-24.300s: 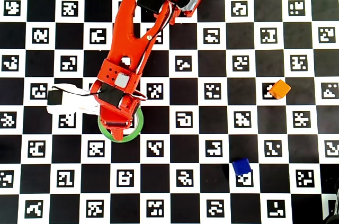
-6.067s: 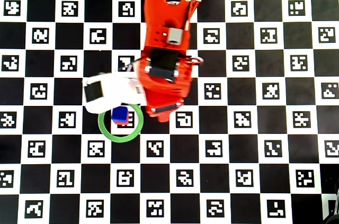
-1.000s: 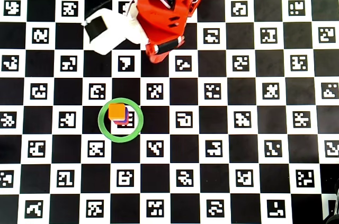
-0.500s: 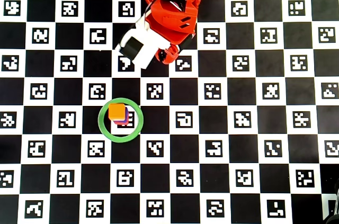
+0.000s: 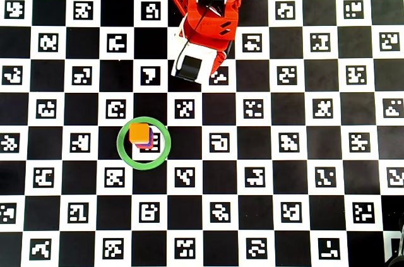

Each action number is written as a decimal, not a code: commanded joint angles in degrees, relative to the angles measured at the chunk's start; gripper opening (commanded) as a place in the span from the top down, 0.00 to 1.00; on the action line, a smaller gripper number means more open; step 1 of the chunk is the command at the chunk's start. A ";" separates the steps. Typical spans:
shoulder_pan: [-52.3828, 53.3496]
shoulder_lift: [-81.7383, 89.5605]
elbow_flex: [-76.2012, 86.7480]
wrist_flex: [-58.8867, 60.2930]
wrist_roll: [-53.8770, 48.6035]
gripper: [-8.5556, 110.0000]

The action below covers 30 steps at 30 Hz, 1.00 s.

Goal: Grab the red cube then put it in the green circle then put the blue cube on top and finally the orange cube on top

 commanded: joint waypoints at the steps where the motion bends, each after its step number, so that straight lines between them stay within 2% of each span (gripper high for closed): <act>1: 1.05 3.69 3.34 2.11 -2.99 0.97; 5: 0.79 6.33 3.34 7.65 -4.13 0.97; 13: 2.90 12.66 3.34 11.07 -3.96 0.97; 30: 2.90 12.92 3.34 11.51 -6.06 0.97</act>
